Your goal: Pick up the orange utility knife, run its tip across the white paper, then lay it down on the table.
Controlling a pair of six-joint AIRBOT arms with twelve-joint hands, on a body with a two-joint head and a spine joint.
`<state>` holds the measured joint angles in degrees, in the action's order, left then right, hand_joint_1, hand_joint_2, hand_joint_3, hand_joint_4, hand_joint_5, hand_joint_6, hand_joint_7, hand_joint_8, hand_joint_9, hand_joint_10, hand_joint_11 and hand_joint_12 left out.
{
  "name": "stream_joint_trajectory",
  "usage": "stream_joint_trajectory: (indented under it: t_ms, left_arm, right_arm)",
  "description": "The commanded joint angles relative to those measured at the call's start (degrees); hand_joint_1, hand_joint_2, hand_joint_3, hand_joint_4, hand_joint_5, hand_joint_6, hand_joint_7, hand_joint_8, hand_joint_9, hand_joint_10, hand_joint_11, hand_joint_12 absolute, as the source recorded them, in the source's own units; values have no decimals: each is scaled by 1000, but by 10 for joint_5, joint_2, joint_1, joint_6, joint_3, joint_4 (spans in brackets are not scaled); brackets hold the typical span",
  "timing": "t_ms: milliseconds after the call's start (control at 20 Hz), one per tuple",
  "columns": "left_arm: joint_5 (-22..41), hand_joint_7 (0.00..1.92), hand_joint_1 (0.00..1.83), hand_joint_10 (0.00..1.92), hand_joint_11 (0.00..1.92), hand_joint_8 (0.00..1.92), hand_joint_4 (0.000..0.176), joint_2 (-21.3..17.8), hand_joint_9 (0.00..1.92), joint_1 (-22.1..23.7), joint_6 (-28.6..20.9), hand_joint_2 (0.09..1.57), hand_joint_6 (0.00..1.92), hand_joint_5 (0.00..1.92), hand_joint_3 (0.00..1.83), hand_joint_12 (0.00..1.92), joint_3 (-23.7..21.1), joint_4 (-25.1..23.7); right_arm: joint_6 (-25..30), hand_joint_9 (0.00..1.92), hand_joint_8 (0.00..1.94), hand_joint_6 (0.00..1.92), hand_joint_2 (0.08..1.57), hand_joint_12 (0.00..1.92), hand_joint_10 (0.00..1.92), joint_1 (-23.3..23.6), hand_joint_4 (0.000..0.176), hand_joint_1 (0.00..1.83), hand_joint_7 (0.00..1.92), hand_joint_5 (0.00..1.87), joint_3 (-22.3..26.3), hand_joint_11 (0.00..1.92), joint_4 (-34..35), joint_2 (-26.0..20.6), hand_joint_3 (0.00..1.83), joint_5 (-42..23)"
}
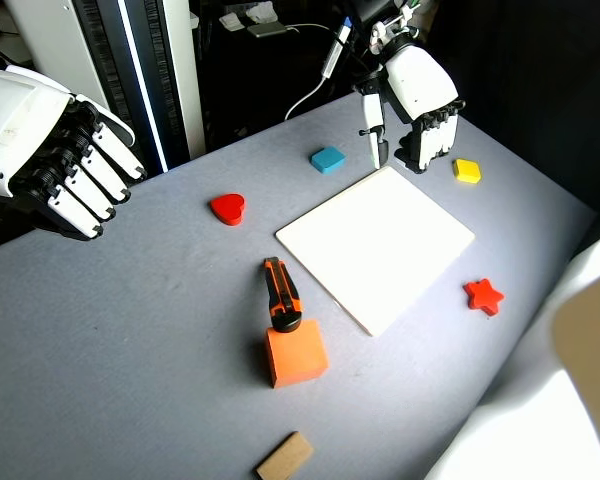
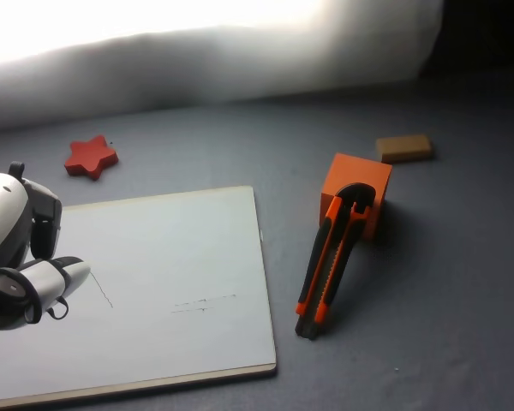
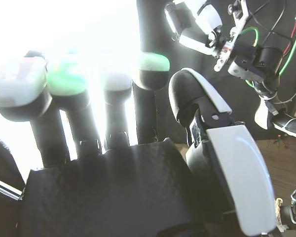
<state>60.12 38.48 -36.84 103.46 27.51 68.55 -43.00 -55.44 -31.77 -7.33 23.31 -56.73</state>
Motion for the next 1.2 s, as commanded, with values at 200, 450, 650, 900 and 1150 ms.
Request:
stream_joint_trajectory:
  t_ms: [200, 450, 650, 900, 1150]
  left_arm:
    - [45, 184, 251, 21, 0, 0, 53, -1, 199, -12, -11, 1314, 1, 189, 16, 795, 6, -37]
    - [48, 69, 165, 2, 0, 0, 14, -1, 109, -28, -28, 1353, 3, 163, 7, 442, 6, -49]
    - [49, 191, 184, 17, 0, 9, 25, 3, 192, -47, -31, 1345, 2, 185, 0, 627, 6, -53]
    - [89, 169, 193, 1, 0, 1, 24, 21, 156, -76, -81, 1336, 1, 174, 0, 639, 13, -77]
    - [90, 157, 143, 7, 0, 8, 26, 34, 149, -78, -85, 1338, 1, 150, 1, 681, 13, -76]
  right_arm:
    - [1, 229, 0, 41, 1243, 1132, 118, 1, 0, 308, 260, 178, 0, 0, 9, -2, 17, -68]
    - [1, 211, 0, 28, 1187, 1047, 88, 9, 0, 278, 230, 180, -14, 0, -8, 4, 0, -78]
    - [10, 62, 0, 0, 1045, 541, 7, 29, 0, 746, 54, 15, -56, 0, -67, 31, 0, -69]
    - [35, 0, 0, 0, 1000, 0, 0, 84, 0, 1034, 0, 0, -125, 0, -148, 95, 0, -1]
    - [157, 0, 0, 0, 1009, 0, 0, 285, 0, 1056, 0, 0, -191, 0, -315, 167, 0, 216]
